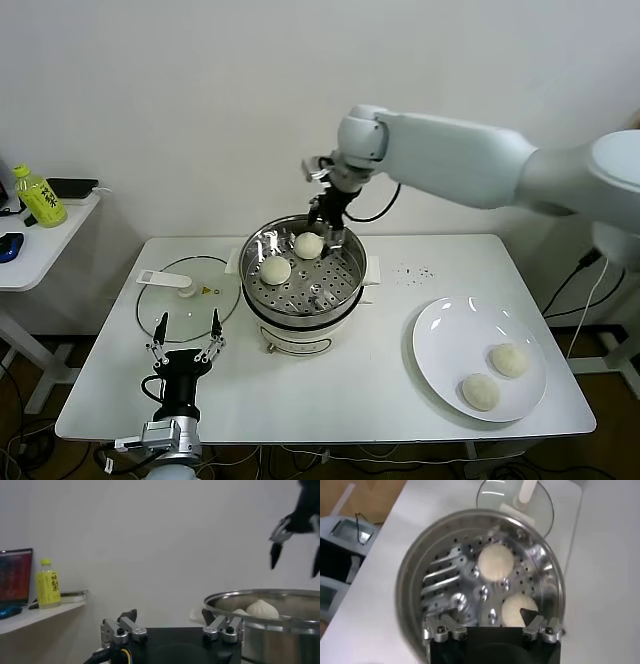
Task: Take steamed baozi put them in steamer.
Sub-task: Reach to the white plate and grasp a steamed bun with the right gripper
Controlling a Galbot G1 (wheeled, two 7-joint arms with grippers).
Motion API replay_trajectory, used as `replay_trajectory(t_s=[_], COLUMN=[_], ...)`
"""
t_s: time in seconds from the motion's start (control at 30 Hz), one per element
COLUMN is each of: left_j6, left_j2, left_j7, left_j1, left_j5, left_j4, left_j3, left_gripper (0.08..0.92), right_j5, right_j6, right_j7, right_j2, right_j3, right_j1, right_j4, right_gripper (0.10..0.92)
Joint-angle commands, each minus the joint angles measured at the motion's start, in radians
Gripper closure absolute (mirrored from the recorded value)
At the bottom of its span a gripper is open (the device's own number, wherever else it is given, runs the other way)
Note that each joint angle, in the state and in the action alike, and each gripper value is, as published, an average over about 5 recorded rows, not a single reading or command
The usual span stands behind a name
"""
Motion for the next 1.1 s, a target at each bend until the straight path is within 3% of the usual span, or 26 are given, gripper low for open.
replay_trajectory(t_s=[0.03, 0.47, 1.1], left_j6=[0.008, 0.020, 0.017], left_j2=[-0.002, -0.006, -0.013], left_j7=[-0.001, 0.001, 0.003], left_j1=[-0.005, -0.009, 0.013], left_j5=[0.009, 0.020, 0.047], left_j4=[-0.004, -0.016, -0.020], left_j3=[0.003, 0.013, 0.041], left_gripper=[0.177, 0.177, 0.177], right_j5=[0.026, -0.210, -0.459], right_j6=[0.038, 0.076, 0.085], right_j7=[-0.035, -0.102, -0.093], right_j2=[-0.303, -0.607, -0.802], right_j3=[-0.119, -0.151, 0.060], right_j1=[0.208, 0.116, -0.323], right_j4=[0.250, 0.407, 0.457], right_gripper=[0.203, 0.203, 0.203])
